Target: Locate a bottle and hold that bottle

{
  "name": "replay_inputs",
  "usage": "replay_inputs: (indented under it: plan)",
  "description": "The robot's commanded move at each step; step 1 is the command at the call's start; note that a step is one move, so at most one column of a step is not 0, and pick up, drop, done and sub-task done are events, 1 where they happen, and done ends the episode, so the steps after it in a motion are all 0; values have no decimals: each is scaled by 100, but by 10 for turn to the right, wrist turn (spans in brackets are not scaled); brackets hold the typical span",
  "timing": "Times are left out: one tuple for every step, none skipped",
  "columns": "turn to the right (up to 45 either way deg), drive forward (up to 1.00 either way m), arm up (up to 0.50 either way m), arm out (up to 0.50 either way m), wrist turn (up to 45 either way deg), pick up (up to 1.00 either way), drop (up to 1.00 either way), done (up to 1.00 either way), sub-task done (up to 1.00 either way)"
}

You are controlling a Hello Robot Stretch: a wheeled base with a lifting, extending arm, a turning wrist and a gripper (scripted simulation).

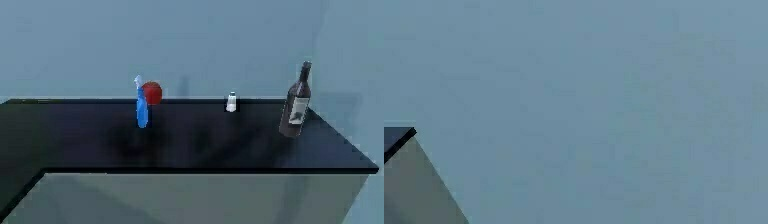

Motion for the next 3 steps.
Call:
replay_inputs:
  plan:
    - [-450,0,0,0,0,0,0,0,0]
    - [-150,0,0,0,0,0,0,0,0]
    - [450,0,0,0,0,0,0,0,0]
